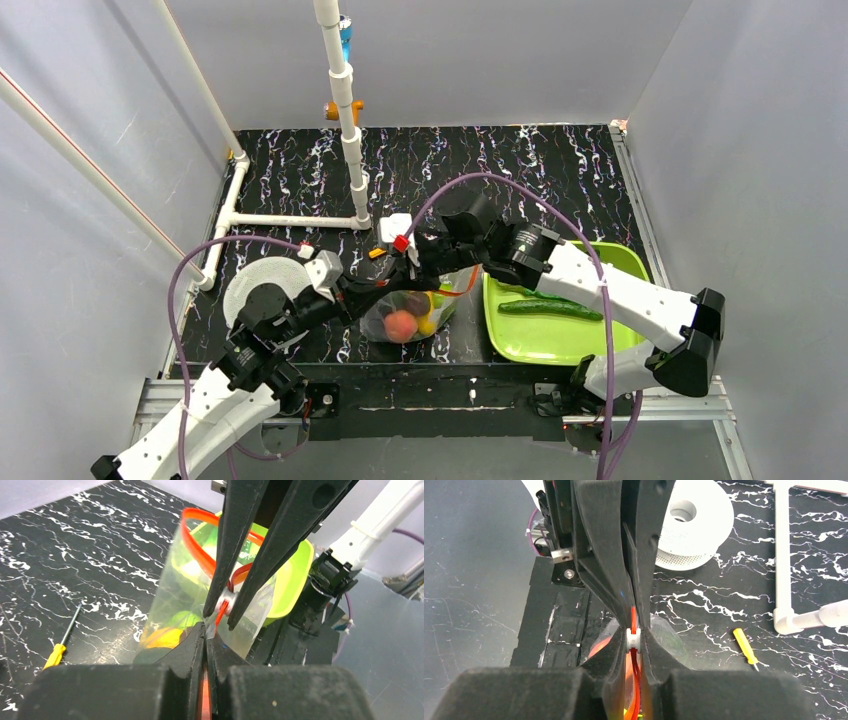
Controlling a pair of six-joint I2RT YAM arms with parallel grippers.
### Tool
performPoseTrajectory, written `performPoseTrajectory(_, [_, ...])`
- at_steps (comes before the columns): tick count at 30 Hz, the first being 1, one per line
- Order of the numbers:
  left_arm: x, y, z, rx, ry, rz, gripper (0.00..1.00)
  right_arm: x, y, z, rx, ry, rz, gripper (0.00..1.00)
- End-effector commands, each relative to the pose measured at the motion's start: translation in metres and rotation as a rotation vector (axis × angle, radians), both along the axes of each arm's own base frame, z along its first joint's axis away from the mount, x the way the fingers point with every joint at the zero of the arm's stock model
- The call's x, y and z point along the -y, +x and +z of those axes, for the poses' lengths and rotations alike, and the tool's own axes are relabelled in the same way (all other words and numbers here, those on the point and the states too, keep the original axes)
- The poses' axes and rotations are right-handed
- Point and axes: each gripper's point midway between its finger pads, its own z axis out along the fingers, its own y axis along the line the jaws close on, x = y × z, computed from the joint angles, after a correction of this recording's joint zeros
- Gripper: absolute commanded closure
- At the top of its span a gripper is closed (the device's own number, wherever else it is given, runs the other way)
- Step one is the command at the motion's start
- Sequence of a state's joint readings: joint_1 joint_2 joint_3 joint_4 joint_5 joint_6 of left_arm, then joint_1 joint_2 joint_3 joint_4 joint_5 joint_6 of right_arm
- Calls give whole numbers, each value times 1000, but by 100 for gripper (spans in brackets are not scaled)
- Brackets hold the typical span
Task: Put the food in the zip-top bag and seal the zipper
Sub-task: Zip the zipper food storage bag at the center of the board.
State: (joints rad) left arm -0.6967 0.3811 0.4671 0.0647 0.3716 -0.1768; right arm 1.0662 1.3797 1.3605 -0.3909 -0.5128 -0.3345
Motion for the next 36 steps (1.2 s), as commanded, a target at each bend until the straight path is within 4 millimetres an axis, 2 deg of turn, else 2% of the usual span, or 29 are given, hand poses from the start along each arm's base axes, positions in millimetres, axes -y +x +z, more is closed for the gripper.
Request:
performPoseTrajectory(1, [-19,12,26,59,-86,139,100,18,8,16,15,54,-45,99])
performPoseTrajectory(8, [-26,10,24,72,-109,162,100,33,10,19,8,42,-60,99])
performPoseTrajectory(14, [-34,12,24,86,-83,199,100,47,11,9,-12,-6,-85,99])
performPoseTrajectory(24, [-68,28,12,83,23,392,100,78,-1,-20,-86,-36,-155,99])
performPoseTrajectory(36, [-99,35,6,77,80,548,100,100,-12,-51,-160,-106,-199,99])
